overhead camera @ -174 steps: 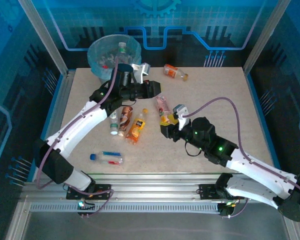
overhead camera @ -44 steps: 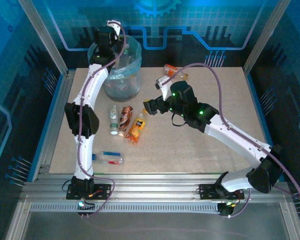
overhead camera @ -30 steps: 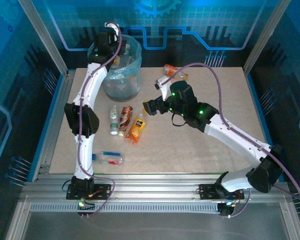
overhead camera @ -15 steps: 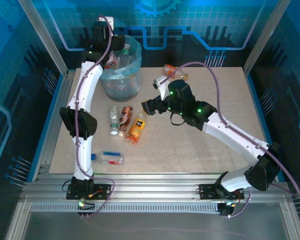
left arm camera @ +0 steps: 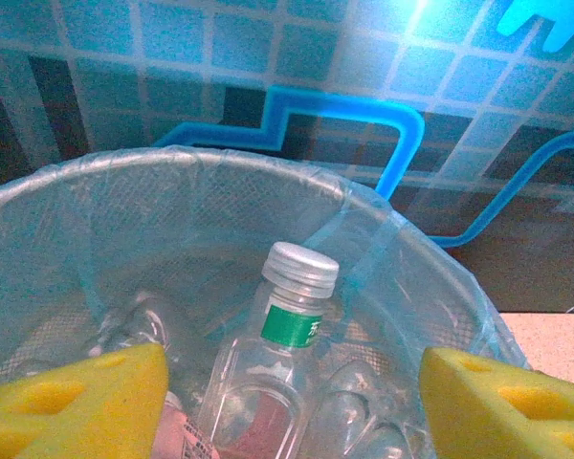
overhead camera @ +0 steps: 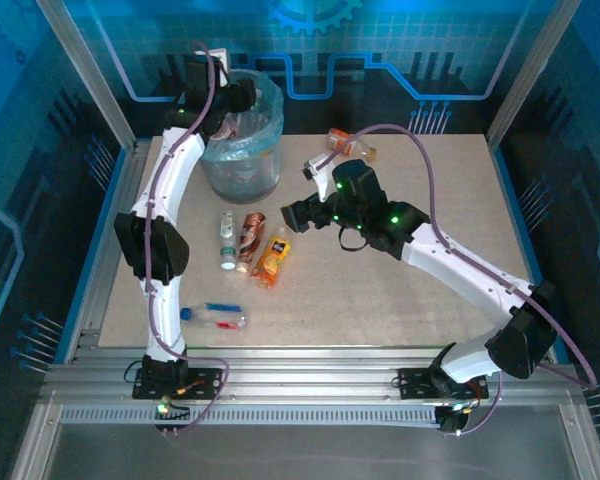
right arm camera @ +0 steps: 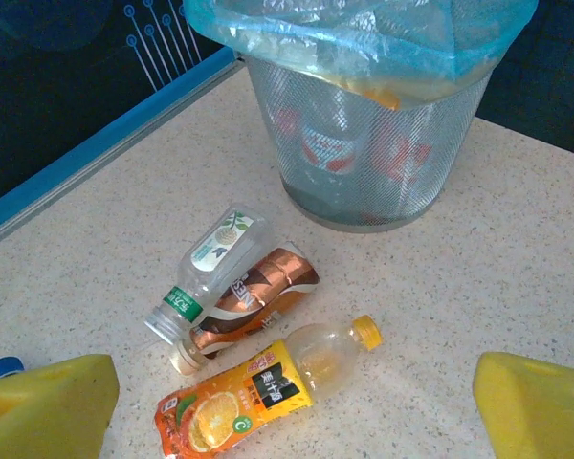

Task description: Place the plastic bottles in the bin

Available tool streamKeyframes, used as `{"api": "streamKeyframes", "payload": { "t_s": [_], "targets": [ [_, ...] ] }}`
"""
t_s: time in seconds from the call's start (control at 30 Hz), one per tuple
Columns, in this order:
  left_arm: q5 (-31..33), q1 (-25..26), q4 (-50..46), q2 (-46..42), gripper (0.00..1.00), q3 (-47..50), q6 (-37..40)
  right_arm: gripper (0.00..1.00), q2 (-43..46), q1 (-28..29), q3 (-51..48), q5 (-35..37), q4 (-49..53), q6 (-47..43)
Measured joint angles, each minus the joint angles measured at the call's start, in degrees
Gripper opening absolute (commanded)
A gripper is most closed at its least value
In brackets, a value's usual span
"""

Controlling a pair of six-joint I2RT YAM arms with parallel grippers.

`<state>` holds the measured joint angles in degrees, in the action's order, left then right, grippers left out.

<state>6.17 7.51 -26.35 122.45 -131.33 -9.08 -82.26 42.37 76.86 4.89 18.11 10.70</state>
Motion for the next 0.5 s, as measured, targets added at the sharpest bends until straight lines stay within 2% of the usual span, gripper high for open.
{"api": "streamKeyframes", "payload": {
  "t_s": [0.23, 0.5],
  "targets": [
    [0.4, 0.0, 0.6, 0.1, 0.78, -0.2, -0.1, 0.96, -0.3, 0.0, 1.5, 0.4, 1.8, 0.5],
    [-0.7, -0.9, -2.9, 7.9, 0.78, -13.6, -6.6, 0.96, -0.7, 0.0, 2.7, 0.5, 2.0, 1.8]
  ]
}}
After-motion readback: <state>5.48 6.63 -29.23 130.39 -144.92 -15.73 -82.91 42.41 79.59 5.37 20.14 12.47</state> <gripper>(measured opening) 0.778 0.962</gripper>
